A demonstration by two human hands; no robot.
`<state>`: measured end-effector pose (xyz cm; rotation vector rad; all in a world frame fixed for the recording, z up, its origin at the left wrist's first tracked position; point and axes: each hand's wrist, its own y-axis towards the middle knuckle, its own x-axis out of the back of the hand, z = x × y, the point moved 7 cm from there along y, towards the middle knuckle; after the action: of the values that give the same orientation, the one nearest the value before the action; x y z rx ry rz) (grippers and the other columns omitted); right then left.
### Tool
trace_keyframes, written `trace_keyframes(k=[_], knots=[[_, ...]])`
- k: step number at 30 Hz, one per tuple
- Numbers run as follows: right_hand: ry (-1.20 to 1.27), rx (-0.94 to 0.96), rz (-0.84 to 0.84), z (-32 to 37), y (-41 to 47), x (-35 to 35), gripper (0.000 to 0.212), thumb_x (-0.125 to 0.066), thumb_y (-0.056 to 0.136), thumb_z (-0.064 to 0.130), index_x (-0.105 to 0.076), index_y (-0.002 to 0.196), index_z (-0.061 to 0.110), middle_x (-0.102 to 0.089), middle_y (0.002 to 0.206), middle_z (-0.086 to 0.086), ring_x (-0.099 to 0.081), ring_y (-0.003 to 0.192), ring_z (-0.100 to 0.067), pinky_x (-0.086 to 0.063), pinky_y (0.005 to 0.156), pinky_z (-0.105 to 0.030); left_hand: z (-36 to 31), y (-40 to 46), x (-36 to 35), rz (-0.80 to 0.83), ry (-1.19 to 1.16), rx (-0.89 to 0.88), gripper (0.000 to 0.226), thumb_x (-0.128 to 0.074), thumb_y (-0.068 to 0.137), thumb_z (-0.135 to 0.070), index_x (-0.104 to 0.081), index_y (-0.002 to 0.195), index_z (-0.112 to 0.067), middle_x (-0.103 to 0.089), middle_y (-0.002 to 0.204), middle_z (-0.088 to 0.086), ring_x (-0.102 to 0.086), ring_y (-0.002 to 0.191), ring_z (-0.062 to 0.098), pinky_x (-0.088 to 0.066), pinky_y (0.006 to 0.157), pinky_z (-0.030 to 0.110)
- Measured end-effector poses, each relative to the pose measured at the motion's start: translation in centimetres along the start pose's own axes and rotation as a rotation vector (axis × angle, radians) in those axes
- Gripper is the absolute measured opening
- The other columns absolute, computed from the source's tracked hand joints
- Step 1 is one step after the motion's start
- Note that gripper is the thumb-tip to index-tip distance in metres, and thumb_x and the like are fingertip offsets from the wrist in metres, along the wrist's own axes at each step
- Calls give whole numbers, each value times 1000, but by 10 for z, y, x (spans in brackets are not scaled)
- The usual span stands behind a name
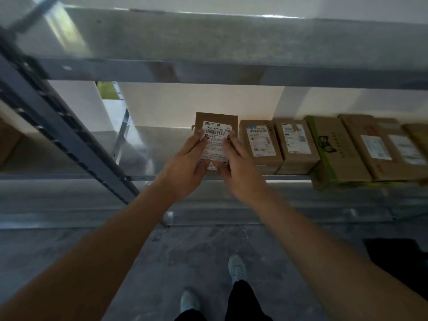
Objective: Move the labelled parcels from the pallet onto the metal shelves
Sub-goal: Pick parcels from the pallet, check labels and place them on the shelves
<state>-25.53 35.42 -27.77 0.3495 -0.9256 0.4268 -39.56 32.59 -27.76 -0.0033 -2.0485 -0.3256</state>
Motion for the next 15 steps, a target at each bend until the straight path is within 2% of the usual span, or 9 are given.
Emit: trace_keyframes(k=[3, 8, 11, 15], knots=[[2, -28, -39, 11, -20, 12, 70, -56, 103, 19, -18, 160, 5, 3, 170, -2, -5, 155, -18, -21, 122, -30, -16, -10, 13, 14, -5, -26, 61, -56, 103, -17, -32, 156, 0, -22, 168, 12, -32, 150, 31, -36, 116, 35], [-21, -39, -98, 27, -49, 38, 70, -57, 103, 22, -21, 158, 1, -3, 170, -6, -10, 155, -24, -33, 120, -43, -47, -22, 32, 14, -23, -74, 60, -56, 103, -19, -33, 156, 0, -21, 168, 10, -28, 152, 26, -38, 118, 39], [-31, -54, -122, 28, -68, 54, 71, -56, 103, 24, -19, 159, 1, -1, 170, -5, -9, 156, -23, -30, 122, -38, -68, -25, 35, 21, -39, -86, 61, -55, 103, -19, -33, 157, -2, -20, 169, 7, -28, 152, 25, -38, 119, 39], [-74, -88, -169, 21, -93, 78, 70, -56, 103, 27, -20, 159, 2, -1, 170, -5, -11, 155, -20, -26, 120, -31, -99, -26, 30, 33, -64, -122, 60, -59, 101, -17, -37, 154, 1, -25, 167, 11, -32, 150, 29, -44, 114, 49]])
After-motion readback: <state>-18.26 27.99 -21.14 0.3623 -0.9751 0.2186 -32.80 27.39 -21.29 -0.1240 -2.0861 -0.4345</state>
